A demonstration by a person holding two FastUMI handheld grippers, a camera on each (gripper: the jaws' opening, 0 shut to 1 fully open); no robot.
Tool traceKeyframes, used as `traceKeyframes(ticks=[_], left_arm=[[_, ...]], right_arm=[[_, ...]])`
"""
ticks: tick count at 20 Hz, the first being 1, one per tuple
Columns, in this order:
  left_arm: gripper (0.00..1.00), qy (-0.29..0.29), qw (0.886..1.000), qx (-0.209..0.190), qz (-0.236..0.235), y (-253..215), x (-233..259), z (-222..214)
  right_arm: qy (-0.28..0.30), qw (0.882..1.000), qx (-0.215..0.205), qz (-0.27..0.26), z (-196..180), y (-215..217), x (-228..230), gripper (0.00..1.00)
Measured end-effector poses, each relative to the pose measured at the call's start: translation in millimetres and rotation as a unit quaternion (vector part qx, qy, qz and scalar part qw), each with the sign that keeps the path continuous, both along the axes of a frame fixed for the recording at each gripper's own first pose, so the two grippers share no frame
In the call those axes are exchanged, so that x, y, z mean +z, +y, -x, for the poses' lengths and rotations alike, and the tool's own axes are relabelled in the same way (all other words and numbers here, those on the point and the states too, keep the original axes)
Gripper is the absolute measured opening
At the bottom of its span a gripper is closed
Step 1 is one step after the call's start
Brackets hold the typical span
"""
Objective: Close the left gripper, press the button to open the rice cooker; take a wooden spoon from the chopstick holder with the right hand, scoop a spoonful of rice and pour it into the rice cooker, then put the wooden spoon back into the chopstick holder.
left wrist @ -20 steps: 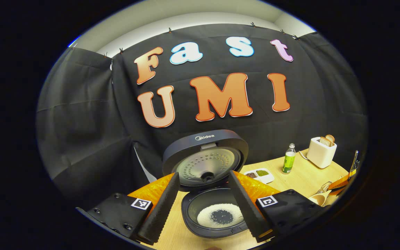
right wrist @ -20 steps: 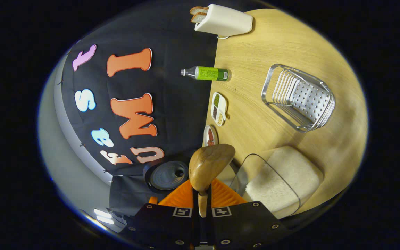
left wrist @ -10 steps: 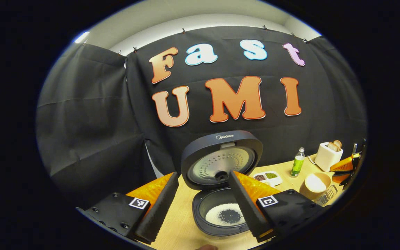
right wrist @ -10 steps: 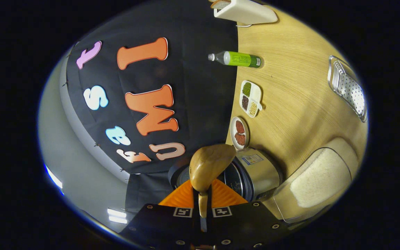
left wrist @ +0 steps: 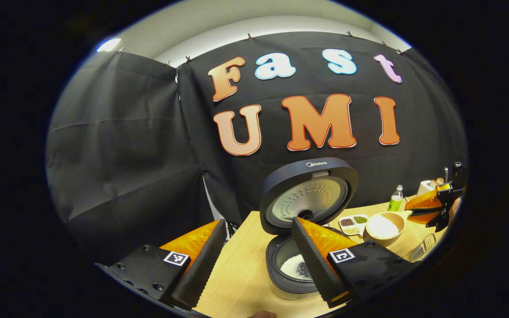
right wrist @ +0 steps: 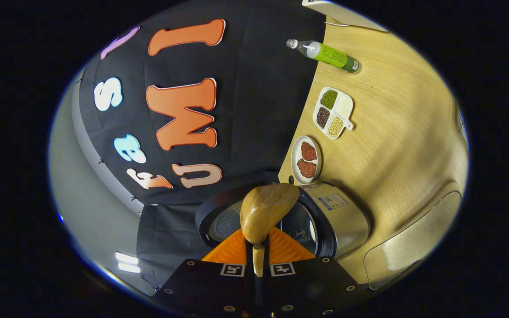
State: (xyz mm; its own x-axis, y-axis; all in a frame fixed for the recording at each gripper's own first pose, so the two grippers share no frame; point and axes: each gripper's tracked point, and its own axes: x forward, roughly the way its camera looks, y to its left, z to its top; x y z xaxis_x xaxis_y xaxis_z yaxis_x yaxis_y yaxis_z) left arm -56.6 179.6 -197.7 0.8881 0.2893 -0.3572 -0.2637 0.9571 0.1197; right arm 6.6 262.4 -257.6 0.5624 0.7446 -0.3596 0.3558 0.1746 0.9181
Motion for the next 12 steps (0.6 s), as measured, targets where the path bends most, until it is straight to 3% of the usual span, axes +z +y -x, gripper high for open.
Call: traceKeyframes(ticks=[11,12], left_arm=[[0.92,0.011,1.000,0.023,-0.007,17.2,-3.0,9.9],[0.99,0.012,1.000,0.024,-0.005,17.3,-3.9,10.6]], right_arm=[[-0.064,0.989,0.077,0.110,-25.4,50.8,-10.5,0.07],[-0.064,0.987,0.086,0.122,-23.3,54.2,-13.9,0.06]])
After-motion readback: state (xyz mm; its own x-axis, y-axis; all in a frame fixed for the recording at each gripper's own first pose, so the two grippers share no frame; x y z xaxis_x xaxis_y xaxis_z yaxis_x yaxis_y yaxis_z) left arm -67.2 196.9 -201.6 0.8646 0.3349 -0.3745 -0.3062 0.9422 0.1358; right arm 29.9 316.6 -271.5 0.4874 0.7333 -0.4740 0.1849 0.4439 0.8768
